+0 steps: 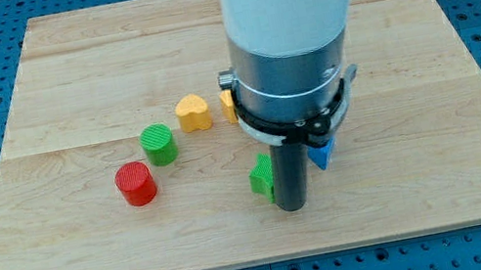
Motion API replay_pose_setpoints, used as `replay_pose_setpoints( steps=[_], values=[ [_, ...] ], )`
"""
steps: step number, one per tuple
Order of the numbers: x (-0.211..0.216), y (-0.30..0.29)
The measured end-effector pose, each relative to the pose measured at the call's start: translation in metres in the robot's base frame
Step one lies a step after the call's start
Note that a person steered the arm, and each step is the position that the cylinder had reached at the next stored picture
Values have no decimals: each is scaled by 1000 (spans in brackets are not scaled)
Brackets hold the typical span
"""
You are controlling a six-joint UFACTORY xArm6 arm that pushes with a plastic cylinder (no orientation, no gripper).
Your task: Adjust the red circle to the bottom right of green circle
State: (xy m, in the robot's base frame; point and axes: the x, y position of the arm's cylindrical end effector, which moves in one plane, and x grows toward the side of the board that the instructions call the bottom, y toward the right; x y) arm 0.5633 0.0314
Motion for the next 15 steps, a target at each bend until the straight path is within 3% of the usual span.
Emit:
replay_pose_setpoints(
  steps=[1,2,3,5,6,9,11,13,15],
  values=[
    [-13,2],
    [49,-10],
    [53,-65],
    [17,-199],
    [-17,-198],
    [-60,-152],
    [-73,-188],
    [-131,-184],
    [-137,-92]
  ],
)
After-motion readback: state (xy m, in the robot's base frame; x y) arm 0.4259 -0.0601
